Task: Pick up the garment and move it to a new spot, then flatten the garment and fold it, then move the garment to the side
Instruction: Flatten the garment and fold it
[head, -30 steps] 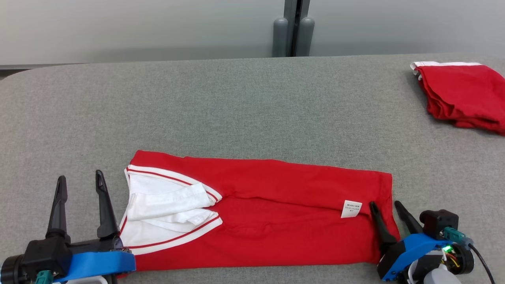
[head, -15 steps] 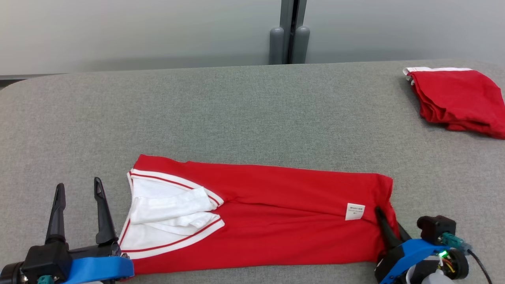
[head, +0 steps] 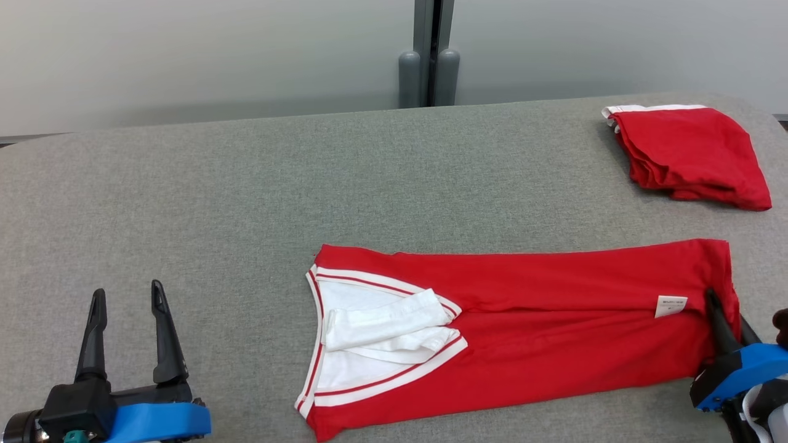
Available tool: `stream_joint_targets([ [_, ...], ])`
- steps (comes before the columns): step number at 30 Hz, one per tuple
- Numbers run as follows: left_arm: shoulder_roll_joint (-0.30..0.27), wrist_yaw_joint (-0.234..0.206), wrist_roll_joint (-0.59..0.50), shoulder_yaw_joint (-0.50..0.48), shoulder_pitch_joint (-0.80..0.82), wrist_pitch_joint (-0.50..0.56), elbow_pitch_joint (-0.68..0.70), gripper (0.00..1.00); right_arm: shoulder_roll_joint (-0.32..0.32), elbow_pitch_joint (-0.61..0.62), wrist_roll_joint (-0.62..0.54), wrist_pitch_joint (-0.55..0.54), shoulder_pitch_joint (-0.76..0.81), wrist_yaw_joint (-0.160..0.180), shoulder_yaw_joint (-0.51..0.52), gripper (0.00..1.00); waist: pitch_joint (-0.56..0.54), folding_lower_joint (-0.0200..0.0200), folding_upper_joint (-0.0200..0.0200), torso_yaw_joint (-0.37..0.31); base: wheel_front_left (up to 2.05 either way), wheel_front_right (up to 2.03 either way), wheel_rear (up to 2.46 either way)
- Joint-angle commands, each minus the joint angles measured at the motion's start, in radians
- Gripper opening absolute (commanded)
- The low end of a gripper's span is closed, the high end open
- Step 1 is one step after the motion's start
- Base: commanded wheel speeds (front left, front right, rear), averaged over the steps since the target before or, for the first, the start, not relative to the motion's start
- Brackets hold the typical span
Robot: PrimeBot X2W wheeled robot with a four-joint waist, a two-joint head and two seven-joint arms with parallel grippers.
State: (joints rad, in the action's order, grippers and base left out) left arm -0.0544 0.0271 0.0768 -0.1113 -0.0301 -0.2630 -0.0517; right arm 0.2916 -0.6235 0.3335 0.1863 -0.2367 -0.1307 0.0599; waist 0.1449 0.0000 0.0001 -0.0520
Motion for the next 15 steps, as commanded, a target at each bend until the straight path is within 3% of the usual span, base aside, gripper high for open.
stream_joint_targets([
  [1, 0.001, 0.004, -0.008, -0.005, -0.010, -0.002, -0.001, 1.00, 0.004, 0.015, -0.008, -0.006, -0.010, 0.000, 0.007, 0.00, -0.001, 0.0000, -0.0001, -0.004, 0.00, 0.00, 0.00],
  [15, 0.003, 0.001, -0.005, -0.011, 0.004, -0.002, -0.011, 1.00, -0.115, 0.289, -0.028, -0.067, 0.068, 0.000, -0.100, 0.00, 0.006, 0.0000, -0.0001, -0.010, 0.00, 0.00, 0.00],
])
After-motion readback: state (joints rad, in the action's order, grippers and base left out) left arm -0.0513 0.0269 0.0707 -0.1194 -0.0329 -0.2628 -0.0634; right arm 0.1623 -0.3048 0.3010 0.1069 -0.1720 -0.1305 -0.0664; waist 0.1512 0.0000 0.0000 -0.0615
